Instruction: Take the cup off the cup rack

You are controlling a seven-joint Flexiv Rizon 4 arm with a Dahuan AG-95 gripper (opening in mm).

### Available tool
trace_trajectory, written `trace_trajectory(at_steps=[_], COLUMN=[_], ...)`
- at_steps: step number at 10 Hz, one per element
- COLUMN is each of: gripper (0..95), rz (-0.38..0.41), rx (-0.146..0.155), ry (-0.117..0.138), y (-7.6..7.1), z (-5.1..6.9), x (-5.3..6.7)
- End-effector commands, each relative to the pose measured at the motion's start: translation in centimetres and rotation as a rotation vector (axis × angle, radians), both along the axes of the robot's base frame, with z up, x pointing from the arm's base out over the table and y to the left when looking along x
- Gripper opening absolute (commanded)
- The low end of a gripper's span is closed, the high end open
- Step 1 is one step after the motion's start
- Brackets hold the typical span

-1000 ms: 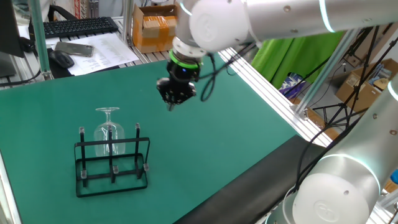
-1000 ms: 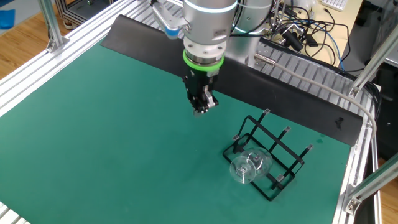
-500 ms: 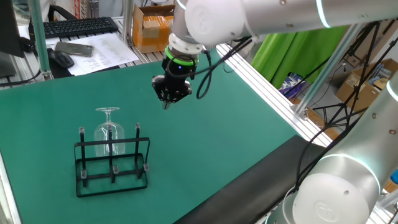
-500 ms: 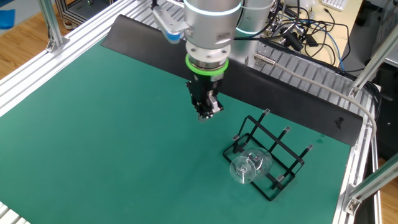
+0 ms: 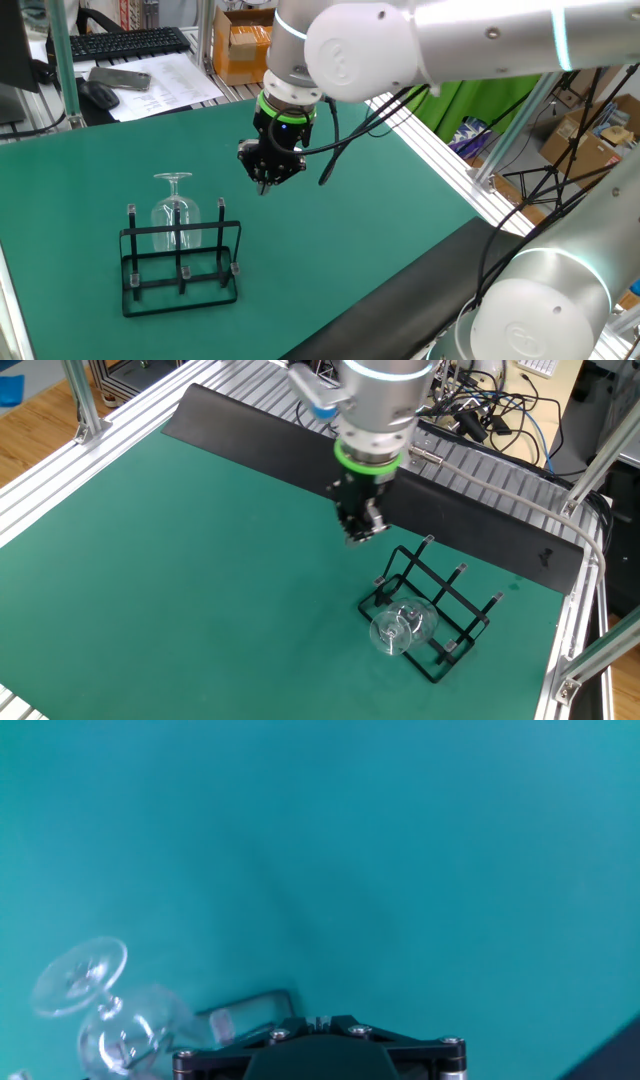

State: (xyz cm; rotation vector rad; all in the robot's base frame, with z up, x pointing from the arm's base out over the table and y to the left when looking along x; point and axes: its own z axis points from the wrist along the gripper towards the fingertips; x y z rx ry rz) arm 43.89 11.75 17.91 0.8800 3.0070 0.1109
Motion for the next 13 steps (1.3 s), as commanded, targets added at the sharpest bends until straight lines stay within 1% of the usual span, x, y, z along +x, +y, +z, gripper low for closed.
trace_trajectory(at_steps=[1,2,6,8,9,11,12,13], gripper=[0.0,0.0,0.0,0.0,0.0,0.0,0.0,0.0], rz=[-0.019,-0.020,-0.018,0.022,0.073,0.129,0.139,0.159], rx=[0.018,0.016,0.017,-0.013,-0.011,0.003,0.010,0.046], ry=[0.008,0.008,0.008,0.001,0.002,0.008,0.018,0.023], y=[0.87,1.28,1.31,1.31,1.31,1.31,1.31,1.31], z=[0.48,0.82,0.84,0.84,0.84,0.84,0.84,0.84], x=[-0.59,-1.02,-1.08,-1.08,-1.08,-1.08,-1.08,-1.08])
